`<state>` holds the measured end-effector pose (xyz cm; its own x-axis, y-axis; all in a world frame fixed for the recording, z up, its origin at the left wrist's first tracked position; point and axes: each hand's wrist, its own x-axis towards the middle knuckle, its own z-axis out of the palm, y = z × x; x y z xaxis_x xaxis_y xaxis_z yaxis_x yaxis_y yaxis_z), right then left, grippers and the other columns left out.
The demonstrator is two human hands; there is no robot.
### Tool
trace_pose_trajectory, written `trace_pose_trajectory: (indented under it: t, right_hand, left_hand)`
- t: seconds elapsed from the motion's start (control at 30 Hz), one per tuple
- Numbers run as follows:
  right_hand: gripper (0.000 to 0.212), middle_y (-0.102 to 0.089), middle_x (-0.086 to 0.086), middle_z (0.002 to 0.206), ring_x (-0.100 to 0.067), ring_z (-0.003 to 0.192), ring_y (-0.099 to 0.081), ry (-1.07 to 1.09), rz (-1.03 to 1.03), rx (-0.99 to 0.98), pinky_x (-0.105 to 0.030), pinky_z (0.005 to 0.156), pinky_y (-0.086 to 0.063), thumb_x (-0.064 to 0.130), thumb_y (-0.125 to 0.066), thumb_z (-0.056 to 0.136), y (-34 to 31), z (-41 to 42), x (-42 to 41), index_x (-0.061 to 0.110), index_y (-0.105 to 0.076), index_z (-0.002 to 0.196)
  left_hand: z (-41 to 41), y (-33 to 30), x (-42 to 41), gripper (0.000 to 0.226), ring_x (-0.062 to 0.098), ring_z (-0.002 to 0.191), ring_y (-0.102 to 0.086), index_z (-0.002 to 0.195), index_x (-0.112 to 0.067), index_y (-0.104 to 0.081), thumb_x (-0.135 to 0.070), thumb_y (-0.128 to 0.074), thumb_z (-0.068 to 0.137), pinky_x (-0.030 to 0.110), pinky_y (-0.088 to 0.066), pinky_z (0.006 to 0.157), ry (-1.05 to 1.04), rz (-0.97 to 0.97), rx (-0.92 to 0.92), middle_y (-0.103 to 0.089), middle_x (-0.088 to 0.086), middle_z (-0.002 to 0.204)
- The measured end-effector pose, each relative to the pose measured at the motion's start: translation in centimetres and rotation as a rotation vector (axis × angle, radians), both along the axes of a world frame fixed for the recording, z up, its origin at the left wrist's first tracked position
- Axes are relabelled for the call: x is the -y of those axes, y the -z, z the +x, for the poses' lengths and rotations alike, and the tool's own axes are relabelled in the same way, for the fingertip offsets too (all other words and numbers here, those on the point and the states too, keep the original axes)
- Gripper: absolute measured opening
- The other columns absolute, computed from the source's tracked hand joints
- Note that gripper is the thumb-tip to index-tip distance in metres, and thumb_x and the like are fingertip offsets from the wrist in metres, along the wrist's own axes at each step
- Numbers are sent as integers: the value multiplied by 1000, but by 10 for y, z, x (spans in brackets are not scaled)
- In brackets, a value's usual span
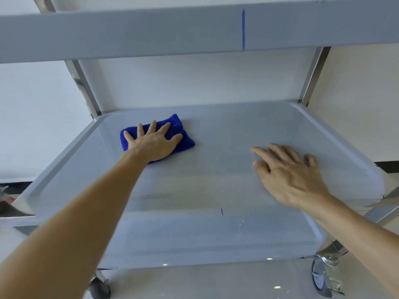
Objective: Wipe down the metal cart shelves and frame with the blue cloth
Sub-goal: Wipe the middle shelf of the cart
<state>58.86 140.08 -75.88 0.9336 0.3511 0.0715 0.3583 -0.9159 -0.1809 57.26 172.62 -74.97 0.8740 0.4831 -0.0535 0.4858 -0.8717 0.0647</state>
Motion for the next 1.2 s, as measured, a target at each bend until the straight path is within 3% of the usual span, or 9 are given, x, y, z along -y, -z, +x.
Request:
trace_pose_trajectory:
  t: [0.1, 0.23, 0.37, 0.47, 0.6, 0.73, 1.0, 1.2]
  right_hand:
    - [53, -15, 17, 164, -12, 150, -11, -2, -3, -7, -54, 119, -12, 57, -12, 95, -1, 0, 1, 54, -14, 149]
    - [57, -9, 16, 166, -13, 152, -7, -11, -3, -41, -53, 120, -7, 64, -11, 93, -2, 1, 2, 55, -12, 150]
    - [60, -8, 17, 166, -12, 153, -6, -6, -2, -38, -53, 120, -6, 67, -11, 91, -1, 0, 1, 54, -10, 150]
    - [61, -9, 17, 166, -13, 152, -7, -9, 6, -28, -54, 120, -6, 69, -9, 90, 2, 1, 0, 54, -10, 149]
    - [64, -11, 16, 165, -14, 152, -9, -14, 8, -3, -57, 119, -9, 68, -6, 87, 3, 1, -1, 54, -10, 149]
    - [63, -10, 17, 165, -16, 152, -10, -17, -2, 12, -57, 119, -10, 66, -9, 90, 4, 1, 0, 51, -10, 151]
    - [66, -8, 18, 166, -13, 153, -6, -6, -4, 1, -54, 121, -7, 68, -3, 87, 3, 1, 0, 53, -5, 151]
    - [64, -6, 20, 166, -11, 153, -4, 8, -23, -18, -51, 122, -7, 68, -3, 87, -1, -1, -1, 55, -2, 151]
  left_hand:
    - [28, -1, 38, 76, 37, 152, 4, 153, -47, -11, -80, -15, 85, 71, 6, 112, 46, -25, 23, -4, -5, 167]
    - [28, -2, 101, 74, 37, 152, 2, 152, -48, -15, -80, -16, 85, 70, 3, 113, 273, -19, 55, -6, -6, 167]
    - [-23, 9, 96, 72, 22, 152, -5, 145, -59, -10, -86, -12, 77, 58, -4, 119, 479, -2, 145, -10, -14, 165]
    - [-37, 4, 38, 76, 17, 152, -7, 148, -58, -9, -87, -11, 78, 50, -7, 121, 361, 13, 92, -10, -17, 165]
    - [-3, -3, -25, 66, 27, 149, -16, 152, -46, -18, -73, -20, 92, 58, -11, 117, 56, 46, 50, -20, -8, 162]
    - [60, -3, 0, 70, 36, 151, -7, 152, -40, -22, -72, -20, 90, 65, -1, 116, -87, -13, 53, -17, -3, 164]
    - [114, 3, 124, 65, 24, 152, -11, 153, -35, -28, -63, -24, 95, 52, -4, 121, 483, -7, 187, -21, -9, 164]
    - [135, -7, 115, 57, 18, 152, -10, 154, -38, -25, -57, -23, 100, 50, -4, 122, 511, -52, 117, -18, -11, 164]
